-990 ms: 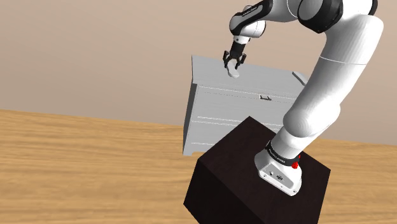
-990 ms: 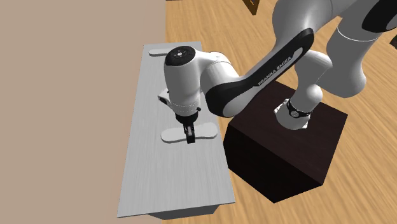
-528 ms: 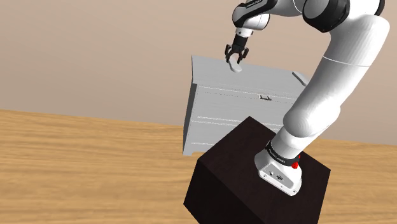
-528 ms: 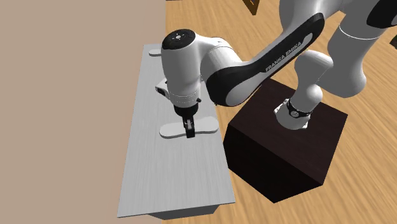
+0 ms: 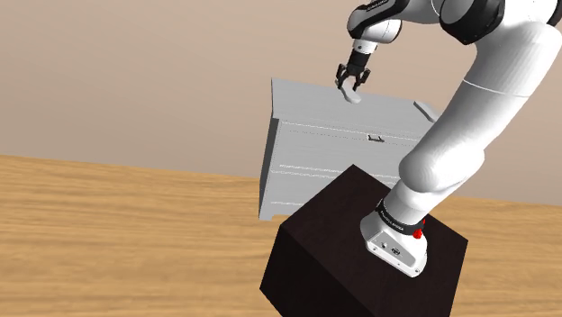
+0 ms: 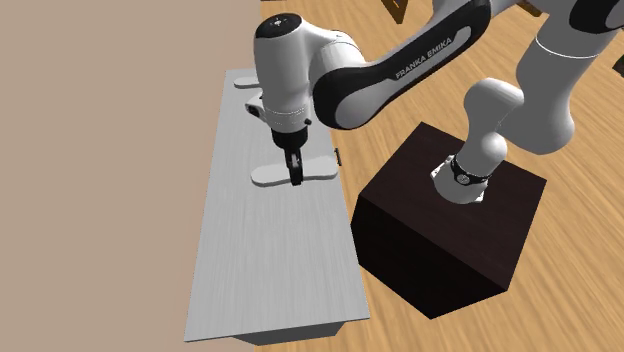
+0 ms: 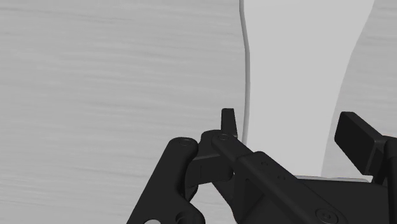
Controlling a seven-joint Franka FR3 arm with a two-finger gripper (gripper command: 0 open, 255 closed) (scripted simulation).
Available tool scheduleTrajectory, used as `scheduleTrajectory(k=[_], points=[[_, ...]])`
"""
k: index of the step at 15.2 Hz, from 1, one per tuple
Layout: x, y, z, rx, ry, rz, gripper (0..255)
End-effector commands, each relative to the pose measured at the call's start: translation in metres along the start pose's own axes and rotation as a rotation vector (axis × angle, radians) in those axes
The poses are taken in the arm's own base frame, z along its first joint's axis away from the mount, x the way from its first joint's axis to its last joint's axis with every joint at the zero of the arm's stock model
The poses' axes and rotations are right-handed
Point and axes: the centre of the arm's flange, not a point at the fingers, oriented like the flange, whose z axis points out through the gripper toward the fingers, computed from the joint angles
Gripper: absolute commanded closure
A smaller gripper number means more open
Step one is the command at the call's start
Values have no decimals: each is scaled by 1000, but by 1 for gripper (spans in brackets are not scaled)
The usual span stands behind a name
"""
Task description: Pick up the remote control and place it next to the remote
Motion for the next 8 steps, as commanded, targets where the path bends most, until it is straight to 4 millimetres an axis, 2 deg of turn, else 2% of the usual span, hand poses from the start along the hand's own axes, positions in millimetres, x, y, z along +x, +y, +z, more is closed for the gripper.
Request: scheduleTrajectory(k=[1, 8], points=[[-1, 25, -1, 0, 0, -1, 255], [-8, 117, -3, 0, 0, -1, 255]])
